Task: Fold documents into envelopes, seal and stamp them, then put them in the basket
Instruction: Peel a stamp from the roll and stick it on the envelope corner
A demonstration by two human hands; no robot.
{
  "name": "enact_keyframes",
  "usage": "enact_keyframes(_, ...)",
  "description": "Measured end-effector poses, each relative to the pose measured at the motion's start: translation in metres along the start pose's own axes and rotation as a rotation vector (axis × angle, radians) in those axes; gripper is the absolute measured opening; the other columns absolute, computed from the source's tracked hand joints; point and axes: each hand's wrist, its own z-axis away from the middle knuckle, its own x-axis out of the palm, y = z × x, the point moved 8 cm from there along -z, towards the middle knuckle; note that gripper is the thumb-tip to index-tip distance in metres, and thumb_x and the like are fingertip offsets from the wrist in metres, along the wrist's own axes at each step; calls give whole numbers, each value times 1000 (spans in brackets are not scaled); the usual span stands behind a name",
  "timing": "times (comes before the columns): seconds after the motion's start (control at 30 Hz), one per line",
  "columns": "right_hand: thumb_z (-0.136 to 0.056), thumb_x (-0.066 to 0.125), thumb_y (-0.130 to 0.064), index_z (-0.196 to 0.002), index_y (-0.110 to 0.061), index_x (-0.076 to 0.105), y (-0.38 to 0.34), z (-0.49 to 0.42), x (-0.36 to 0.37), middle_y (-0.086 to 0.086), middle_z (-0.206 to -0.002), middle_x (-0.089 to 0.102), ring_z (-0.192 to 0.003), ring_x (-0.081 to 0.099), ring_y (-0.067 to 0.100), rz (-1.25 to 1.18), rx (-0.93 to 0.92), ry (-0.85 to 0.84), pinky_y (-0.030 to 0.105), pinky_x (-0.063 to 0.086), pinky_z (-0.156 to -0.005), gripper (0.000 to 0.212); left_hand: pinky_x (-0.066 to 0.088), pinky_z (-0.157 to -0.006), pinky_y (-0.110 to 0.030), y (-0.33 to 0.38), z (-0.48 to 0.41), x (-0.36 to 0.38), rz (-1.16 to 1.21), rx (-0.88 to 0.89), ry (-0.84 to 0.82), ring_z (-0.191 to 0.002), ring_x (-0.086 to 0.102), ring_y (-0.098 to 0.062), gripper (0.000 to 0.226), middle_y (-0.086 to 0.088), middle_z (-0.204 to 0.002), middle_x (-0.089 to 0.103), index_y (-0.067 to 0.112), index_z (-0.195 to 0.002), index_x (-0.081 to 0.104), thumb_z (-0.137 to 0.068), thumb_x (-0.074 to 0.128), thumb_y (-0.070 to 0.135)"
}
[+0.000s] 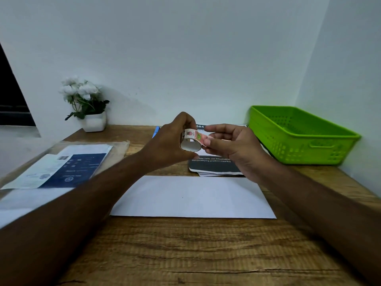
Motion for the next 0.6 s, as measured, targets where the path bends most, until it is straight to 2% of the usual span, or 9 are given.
enact_keyframes(0.1,-76,77,-2,-96,-7,73,-3,1,0,6,-81,73,-78,69,16,46,-47,-13,26,58,-76,21,48,-61,-15,-2,1,4,134,-58,-44,-72,56,0,52,9,-89,61,20,-100,51,-64,88,15)
enact_keyframes(0.27,-77,79,-9,-97,-5,75,-8,4,-1,14,-94,75,-83,70,15,82,-71,9,23,56,-75,22,59,-73,-37,-5,1,11,476,-175,-80,-88,69,-23,29,-16,-98,66,2,-102,58,-86,64,25)
enact_keyframes(0.43,-81,73,-8,-100,-5,74,-7,3,3,12,-101,75,-94,70,18,12,-48,-24,25,55,-80,19,56,-87,-39,-10,2,11,597,-260,-45,-91,68,-22,21,-15,-99,64,-4,-104,56,-91,60,11)
enact_keyframes(0.5,-87,65,-1,-99,-5,73,-6,1,3,12,-98,74,-94,70,19,-45,-29,-48,27,56,-83,15,55,-90,-39,-12,2,10,636,-277,-32,-91,67,-20,15,-11,-97,63,0,-101,57,-90,61,8)
enact_keyframes(0.6,-91,55,7,-96,-7,72,-6,1,5,9,-93,74,-89,69,17,-119,3,-78,26,58,-81,23,54,-91,-39,-13,0,9,682,-286,-5,-92,66,-21,12,-10,-99,63,7,-93,59,-82,61,14)
